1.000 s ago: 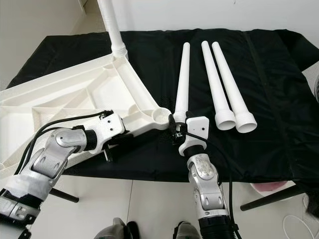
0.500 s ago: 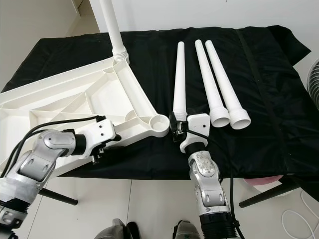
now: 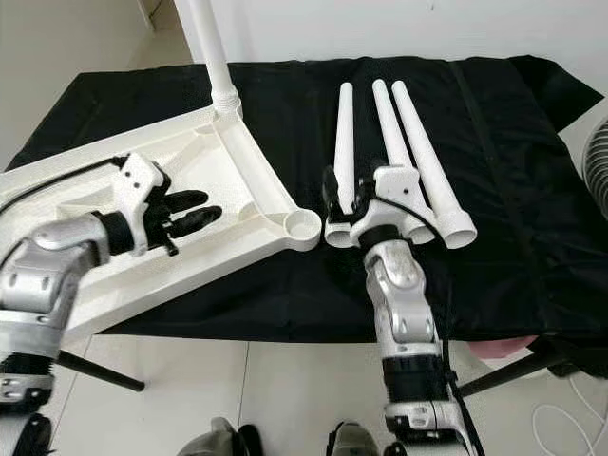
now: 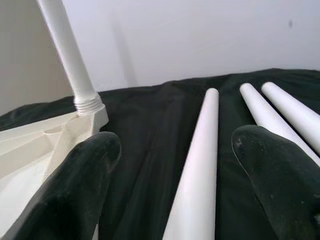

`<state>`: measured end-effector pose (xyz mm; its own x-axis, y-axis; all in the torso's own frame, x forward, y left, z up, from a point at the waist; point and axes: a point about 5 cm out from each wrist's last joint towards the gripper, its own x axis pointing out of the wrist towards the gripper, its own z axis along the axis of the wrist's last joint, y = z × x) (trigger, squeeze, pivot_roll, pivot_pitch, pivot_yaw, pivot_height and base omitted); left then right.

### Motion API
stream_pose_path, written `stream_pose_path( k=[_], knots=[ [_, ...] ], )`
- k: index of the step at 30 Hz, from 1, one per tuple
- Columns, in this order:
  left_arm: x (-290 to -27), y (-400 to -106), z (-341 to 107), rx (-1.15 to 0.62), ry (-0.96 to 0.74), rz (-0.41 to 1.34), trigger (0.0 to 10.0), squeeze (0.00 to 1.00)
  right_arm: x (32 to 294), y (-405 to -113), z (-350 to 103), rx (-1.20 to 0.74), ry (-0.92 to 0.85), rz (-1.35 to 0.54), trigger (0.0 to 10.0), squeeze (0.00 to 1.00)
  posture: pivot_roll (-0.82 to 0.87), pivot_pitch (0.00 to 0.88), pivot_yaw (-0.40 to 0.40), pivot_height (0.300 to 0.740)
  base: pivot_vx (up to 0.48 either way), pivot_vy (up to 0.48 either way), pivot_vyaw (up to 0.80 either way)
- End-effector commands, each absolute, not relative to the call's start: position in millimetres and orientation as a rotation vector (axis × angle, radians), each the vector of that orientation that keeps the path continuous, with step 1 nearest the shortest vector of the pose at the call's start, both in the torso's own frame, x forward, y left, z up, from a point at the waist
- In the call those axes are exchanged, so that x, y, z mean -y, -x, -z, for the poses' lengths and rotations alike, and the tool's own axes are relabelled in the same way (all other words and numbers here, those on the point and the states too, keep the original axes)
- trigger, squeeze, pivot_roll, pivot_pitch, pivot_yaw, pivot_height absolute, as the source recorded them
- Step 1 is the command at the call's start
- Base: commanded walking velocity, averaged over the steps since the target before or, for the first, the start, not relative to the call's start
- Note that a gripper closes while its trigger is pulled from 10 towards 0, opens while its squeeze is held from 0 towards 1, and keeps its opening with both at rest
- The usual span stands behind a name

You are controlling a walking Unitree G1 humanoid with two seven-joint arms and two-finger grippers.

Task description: Building children table

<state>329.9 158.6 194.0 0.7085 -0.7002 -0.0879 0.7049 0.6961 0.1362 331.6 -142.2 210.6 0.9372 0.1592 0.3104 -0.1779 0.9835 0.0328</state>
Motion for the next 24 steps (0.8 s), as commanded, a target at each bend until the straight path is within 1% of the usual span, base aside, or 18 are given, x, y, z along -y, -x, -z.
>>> stream_pose_path(
  k=[1, 2, 3, 7, 10, 11, 13, 15, 16, 18, 19, 21, 22, 23, 24],
  knots=[
    [-171, -337, -196, -0.021, -0.106, 0.622, 10.0, 0.00, 143, -338, -210, 0.257, -0.089, -0.138, 10.0, 1.00, -0.10, 0.091, 0.081, 0.740, 0.000, 0.000, 0.00],
    [-172, -338, -199, -0.011, -0.079, 0.605, 10.0, 0.00, 143, -342, -212, 0.237, -0.091, -0.122, 10.0, 0.91, -0.10, 0.086, 0.073, 0.740, 0.000, 0.000, 0.00],
    [-170, -339, -209, 0.029, -0.079, 0.612, 10.0, 0.00, 143, -351, -215, 0.174, -0.099, -0.099, 10.0, 0.00, -0.10, 0.086, 0.073, 0.740, 0.000, 0.000, 0.00],
    [-169, -339, -213, 0.049, -0.076, 0.615, 10.0, 0.00, 143, -355, -217, 0.148, -0.115, -0.090, 10.0, 0.00, -0.10, 0.078, 0.064, 0.740, 0.000, 0.000, 0.00],
    [-166, -341, -220, 0.068, -0.073, 0.613, 10.0, 0.00, 144, -363, -222, 0.124, -0.146, -0.045, 10.0, 0.00, -0.11, 0.075, 0.061, 0.740, 0.000, 0.000, 0.00],
    [-161, -342, -226, 0.090, -0.077, 0.617, 10.0, 0.00, 141, -372, -223, 0.039, -0.124, 0.005, 10.0, 0.00, -0.12, 0.069, 0.054, 0.740, 0.000, 0.000, 0.00],
    [-159, -343, -227, 0.097, -0.078, 0.619, 10.0, 0.00, 140, -374, -224, 0.014, -0.101, 0.018, 10.0, 0.00, -0.12, 0.069, 0.054, 0.740, 0.000, 0.000, 0.00],
    [-155, -345, -231, 0.099, -0.066, 0.623, 10.0, 0.00, 139, -379, -225, -0.026, -0.127, 0.053, 10.0, 0.00, -0.12, 0.065, 0.051, 0.740, 0.000, 0.000, 0.00],
    [-155, -345, -231, 0.099, -0.066, 0.623, 10.0, 0.00, 139, -379, -225, -0.026, -0.127, 0.053, 10.0, 0.00, -0.12, 0.065, 0.051, 0.740, 0.000, 0.000, 0.00],
    [-151, -346, -233, 0.105, -0.066, 0.631, 10.0, 0.00, 139, -385, -220, -0.121, -0.151, 0.064, 10.0, 0.00, -0.13, 0.060, 0.042, 0.740, 0.000, 0.000, 0.00],
    [-151, -346, -233, 0.105, -0.066, 0.631, 10.0, 0.00, 139, -385, -220, -0.121, -0.151, 0.064, 10.0, 0.00, -0.13, 0.060, 0.042, 0.740, 0.000, 0.000, 0.00],
    [-147, -347, -234, 0.107, -0.076, 0.639, 10.0, 0.00, 137, -389, -214, -0.214, -0.153, 0.062, 10.0, 0.00, -0.13, 0.061, 0.038, 0.740, 0.000, 0.000, 0.00],
    [-147, -347, -234, 0.107, -0.076, 0.639, 10.0, 0.00, 137, -389, -214, -0.214, -0.153, 0.062, 10.0, 0.00, -0.13, 0.061, 0.038, 0.740, 0.000, 0.000, 0.00],
    [-143, -347, -235, 0.111, -0.084, 0.644, 10.0, 0.00, 134, -390, -206, -0.301, -0.161, 0.056, 10.0, 0.00, -0.13, 0.062, 0.035, 0.740, 0.000, 0.000, 0.00],
    [-143, -347, -235, 0.111, -0.084, 0.644, 10.0, 0.00, 134, -390, -206, -0.301, -0.161, 0.056, 10.0, 0.00, -0.13, 0.062, 0.035, 0.740, 0.000, 0.000, 0.00]
  ],
)
